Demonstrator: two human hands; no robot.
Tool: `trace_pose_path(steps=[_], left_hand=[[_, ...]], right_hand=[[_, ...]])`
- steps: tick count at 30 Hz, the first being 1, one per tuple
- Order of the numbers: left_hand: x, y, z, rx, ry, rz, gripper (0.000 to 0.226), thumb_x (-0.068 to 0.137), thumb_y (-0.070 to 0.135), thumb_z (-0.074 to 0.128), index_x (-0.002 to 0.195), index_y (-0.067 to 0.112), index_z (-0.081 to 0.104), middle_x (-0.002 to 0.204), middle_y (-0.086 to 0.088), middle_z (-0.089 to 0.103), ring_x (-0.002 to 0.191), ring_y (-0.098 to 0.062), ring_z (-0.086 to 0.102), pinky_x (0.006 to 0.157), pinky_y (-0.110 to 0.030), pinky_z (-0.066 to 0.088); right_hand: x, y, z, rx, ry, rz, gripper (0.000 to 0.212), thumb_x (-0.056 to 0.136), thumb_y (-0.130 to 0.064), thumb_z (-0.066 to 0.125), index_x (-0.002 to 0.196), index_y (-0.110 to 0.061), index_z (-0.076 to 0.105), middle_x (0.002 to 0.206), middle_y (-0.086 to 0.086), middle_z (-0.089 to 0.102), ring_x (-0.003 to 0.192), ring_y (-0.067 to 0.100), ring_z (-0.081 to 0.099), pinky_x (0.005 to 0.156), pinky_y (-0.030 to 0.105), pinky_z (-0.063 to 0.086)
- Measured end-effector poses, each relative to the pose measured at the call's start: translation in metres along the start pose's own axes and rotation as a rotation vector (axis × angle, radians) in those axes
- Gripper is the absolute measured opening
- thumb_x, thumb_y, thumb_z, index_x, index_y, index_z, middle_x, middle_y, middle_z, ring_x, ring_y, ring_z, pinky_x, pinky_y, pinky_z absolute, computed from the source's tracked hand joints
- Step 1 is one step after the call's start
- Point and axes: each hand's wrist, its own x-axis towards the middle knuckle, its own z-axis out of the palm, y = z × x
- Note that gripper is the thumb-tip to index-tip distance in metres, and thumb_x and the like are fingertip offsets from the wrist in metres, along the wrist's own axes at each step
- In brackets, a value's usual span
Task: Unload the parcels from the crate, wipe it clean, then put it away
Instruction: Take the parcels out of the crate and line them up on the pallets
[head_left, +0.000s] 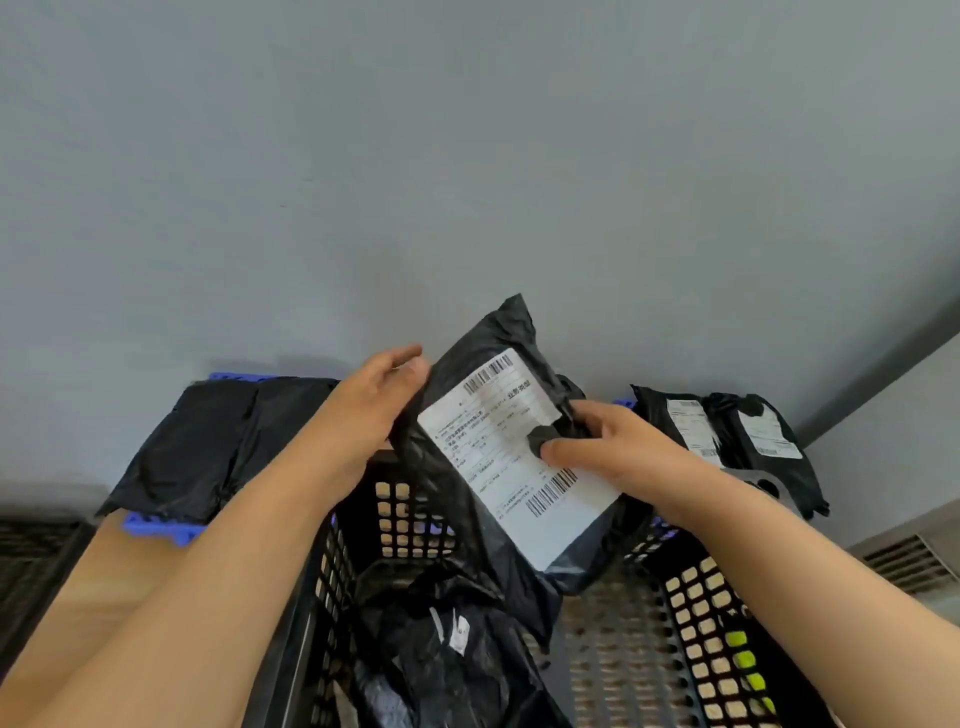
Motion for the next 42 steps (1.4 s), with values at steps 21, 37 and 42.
trace_pose_path(steps=[21,37,42], left_hand=[[0.038,-0.054,0.008,1.249,0.306,0.107,0.034,0.101,0.033,0.028,0.119,0.026,0.055,0.103,0.002,0.062,0.092,-0.019,0.056,0.069,-0.031,0.037],[0.038,-0.056,0.010,1.229,0.320,0.092,0.032,0.098,0.033,0.031,0.106,0.026,0.062,0.081,0.009,0.054,0.075,-0.011,0.049,0.062,-0.027,0.031],[0.039,-0.060,0.012,1.257,0.346,0.125,0.032,0.096,0.034,0.032,0.090,0.025,0.063,0.071,0.008,0.054,0.066,-0.011,0.050,0.049,-0.027,0.024]], right_hand=[[0.252,0.079,0.043,-0.055,0.098,0.326,0.039,0.092,-0.020,0.058,0.126,0.000,0.053,0.121,0.013,0.061,0.107,0.031,0.060,0.094,0.042,0.049],[0.233,0.075,0.034,-1.184,0.233,0.005,0.031,0.089,-0.021,0.052,0.113,-0.006,0.041,0.101,0.008,0.063,0.079,0.026,0.055,0.062,0.029,0.037],[0.215,0.046,0.036,-1.166,0.375,-0.203,0.024,0.091,-0.019,0.046,0.112,-0.009,0.051,0.078,0.004,0.058,0.069,0.027,0.053,0.054,0.027,0.035]])
